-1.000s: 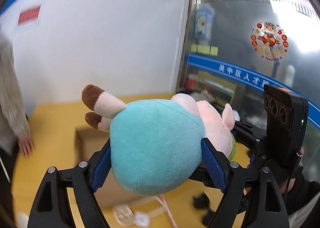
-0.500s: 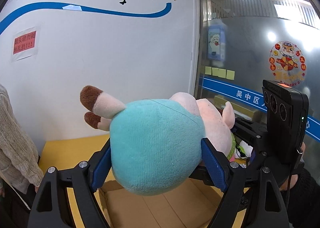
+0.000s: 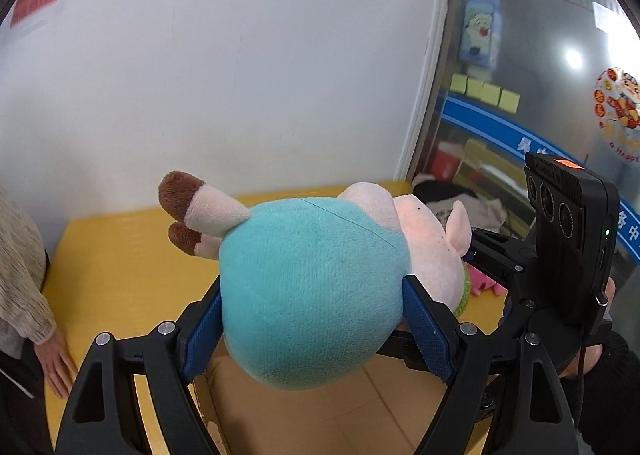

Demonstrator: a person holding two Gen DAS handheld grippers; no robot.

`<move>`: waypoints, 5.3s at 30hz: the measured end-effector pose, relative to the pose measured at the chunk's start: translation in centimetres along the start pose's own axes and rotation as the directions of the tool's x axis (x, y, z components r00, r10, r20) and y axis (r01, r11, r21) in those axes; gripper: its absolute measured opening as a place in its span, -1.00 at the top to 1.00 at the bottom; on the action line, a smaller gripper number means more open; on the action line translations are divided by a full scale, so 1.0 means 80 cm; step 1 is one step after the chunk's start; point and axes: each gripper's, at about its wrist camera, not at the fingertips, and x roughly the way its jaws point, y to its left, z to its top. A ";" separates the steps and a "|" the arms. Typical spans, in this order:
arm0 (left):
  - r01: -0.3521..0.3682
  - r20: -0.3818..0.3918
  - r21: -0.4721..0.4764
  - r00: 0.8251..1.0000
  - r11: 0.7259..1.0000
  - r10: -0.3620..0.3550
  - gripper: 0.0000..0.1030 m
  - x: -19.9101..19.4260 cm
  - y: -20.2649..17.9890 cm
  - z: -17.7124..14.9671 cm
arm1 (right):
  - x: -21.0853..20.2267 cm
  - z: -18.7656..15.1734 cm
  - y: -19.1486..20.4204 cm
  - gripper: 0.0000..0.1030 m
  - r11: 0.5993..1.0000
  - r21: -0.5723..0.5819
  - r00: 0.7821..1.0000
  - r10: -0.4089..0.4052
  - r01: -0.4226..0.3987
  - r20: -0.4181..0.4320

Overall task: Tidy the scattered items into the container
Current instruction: 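Lift the plush pig with the left gripper and carry it over the box, then open the left gripper to drop the plush pig into the box, then lower the right gripper to the black sunglasses and close on them, then lift the sunglasses with the right gripper and carry them over the box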

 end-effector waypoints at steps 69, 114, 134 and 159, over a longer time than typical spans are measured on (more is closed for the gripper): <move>-0.268 -0.001 -0.048 0.963 0.962 0.269 -0.99 -0.090 -0.122 -0.304 | -0.140 -0.299 0.121 -0.99 0.927 0.146 0.938 -0.334 0.345 -0.093; -0.009 -0.213 0.010 0.977 1.000 0.011 -0.99 -0.051 -0.201 -0.382 | -0.176 -0.405 0.059 -0.99 0.889 0.265 0.917 -0.311 0.373 -0.248; 0.286 -0.466 -0.081 0.836 0.955 -0.290 -0.66 0.014 -0.308 -0.466 | -0.126 -0.482 0.064 -0.72 0.908 0.361 0.904 -0.042 0.212 -0.425; 0.261 -0.310 0.025 0.920 0.965 -0.241 0.30 -0.027 -0.300 -0.368 | -0.153 -0.374 0.083 0.42 0.951 0.285 0.967 -0.047 0.120 -0.252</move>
